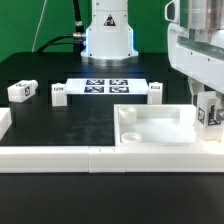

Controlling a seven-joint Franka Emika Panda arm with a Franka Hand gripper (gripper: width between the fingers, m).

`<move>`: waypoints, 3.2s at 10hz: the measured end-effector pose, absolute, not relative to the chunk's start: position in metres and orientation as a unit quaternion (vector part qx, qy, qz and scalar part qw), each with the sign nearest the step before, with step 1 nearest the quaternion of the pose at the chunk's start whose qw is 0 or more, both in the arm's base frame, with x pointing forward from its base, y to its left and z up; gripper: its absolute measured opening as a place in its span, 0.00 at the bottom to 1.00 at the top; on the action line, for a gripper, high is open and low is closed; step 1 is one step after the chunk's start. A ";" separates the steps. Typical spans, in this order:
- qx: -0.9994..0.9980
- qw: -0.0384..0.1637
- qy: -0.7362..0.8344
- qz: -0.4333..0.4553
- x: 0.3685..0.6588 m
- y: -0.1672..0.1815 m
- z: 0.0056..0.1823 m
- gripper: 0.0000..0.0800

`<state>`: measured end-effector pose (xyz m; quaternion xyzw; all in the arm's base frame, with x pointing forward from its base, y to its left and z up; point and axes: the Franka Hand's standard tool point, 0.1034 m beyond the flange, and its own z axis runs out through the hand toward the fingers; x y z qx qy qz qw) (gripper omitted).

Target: Assemble one leg

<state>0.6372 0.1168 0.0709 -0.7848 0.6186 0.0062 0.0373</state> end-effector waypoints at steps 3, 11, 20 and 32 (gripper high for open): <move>-0.827 0.036 0.562 0.003 0.637 0.117 0.071 0.78; -0.993 0.012 0.115 -0.023 0.642 0.119 0.075 0.81; -1.000 0.010 0.011 -0.026 0.644 0.113 0.075 0.36; -0.794 0.026 0.608 0.005 0.637 0.111 0.072 0.36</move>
Offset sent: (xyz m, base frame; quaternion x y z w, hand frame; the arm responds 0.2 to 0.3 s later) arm 0.0018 -0.0041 0.0038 -0.0119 0.0116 -0.3274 0.9447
